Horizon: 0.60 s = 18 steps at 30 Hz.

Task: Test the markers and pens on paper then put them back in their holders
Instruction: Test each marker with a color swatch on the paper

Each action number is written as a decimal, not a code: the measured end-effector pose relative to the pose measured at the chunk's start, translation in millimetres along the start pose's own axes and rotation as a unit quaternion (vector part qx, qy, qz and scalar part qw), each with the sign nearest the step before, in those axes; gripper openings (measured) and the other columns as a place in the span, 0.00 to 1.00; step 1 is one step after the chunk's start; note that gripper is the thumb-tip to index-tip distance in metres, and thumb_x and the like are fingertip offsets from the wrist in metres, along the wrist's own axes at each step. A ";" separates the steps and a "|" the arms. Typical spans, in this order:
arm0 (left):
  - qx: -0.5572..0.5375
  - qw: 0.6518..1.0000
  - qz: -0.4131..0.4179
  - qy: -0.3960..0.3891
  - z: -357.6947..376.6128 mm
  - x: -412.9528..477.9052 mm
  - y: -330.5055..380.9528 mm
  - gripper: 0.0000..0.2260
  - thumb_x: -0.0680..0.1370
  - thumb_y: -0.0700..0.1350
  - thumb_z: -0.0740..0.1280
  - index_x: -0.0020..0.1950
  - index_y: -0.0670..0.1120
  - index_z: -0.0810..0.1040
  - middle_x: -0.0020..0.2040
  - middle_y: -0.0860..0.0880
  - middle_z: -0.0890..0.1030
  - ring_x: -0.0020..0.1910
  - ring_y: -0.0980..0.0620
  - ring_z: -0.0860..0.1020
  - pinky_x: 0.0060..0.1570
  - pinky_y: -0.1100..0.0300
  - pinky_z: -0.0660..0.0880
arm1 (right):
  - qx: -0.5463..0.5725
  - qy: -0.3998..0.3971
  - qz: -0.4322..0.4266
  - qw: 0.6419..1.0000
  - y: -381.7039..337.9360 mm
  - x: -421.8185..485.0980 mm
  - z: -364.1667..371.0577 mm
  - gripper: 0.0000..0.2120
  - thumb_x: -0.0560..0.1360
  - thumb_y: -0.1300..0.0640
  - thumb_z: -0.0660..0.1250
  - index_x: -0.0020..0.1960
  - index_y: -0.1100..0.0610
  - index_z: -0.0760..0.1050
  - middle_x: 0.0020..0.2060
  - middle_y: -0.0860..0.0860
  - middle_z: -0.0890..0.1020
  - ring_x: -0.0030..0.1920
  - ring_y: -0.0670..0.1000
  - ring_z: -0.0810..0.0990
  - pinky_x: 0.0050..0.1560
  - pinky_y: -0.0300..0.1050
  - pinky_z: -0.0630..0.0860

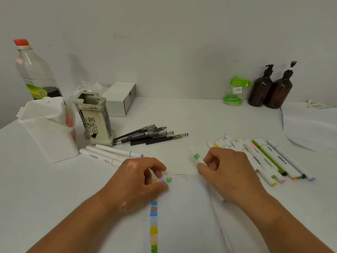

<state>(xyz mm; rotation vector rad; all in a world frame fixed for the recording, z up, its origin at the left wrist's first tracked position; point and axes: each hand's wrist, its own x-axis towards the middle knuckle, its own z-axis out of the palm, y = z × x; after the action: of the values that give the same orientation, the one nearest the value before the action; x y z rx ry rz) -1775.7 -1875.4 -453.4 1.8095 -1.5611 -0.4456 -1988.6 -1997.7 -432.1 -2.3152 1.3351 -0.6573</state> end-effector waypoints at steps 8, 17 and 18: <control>0.125 0.991 0.019 -0.038 -2.6 2.3 -7.9 0.18 0.69 0.62 0.75 0.56 0.59 0.80 0.45 0.65 0.73 0.49 0.75 0.68 0.44 0.77 0.67 | -0.117 0.033 0.098 0.988 24.3 16.0 3.5 0.08 0.71 0.41 0.69 0.39 0.45 0.78 0.35 0.41 0.80 0.37 0.41 0.75 0.31 0.39 0.68; 0.151 0.987 0.004 -0.056 -8.4 1.8 -7.2 0.17 0.71 0.61 0.74 0.58 0.58 0.80 0.49 0.63 0.74 0.44 0.64 0.72 0.39 0.73 0.68 | -0.044 0.077 0.035 0.995 6.7 13.4 -2.3 0.05 0.73 0.46 0.71 0.40 0.45 0.80 0.31 0.41 0.80 0.37 0.43 0.78 0.39 0.44 0.76; 0.147 0.988 0.006 -0.056 -8.2 1.6 -7.4 0.17 0.72 0.61 0.74 0.58 0.58 0.81 0.50 0.62 0.74 0.45 0.63 0.72 0.41 0.73 0.68 | -0.038 0.070 0.005 0.997 -3.0 15.0 -1.0 0.06 0.73 0.47 0.71 0.38 0.44 0.79 0.30 0.41 0.80 0.36 0.42 0.78 0.38 0.43 0.76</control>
<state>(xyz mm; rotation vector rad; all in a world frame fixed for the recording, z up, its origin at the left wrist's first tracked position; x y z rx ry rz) -1764.6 -1874.5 -452.5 2.0225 -1.7912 -0.3281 -1980.5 -2009.5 -426.6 -2.3574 1.4573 -0.7915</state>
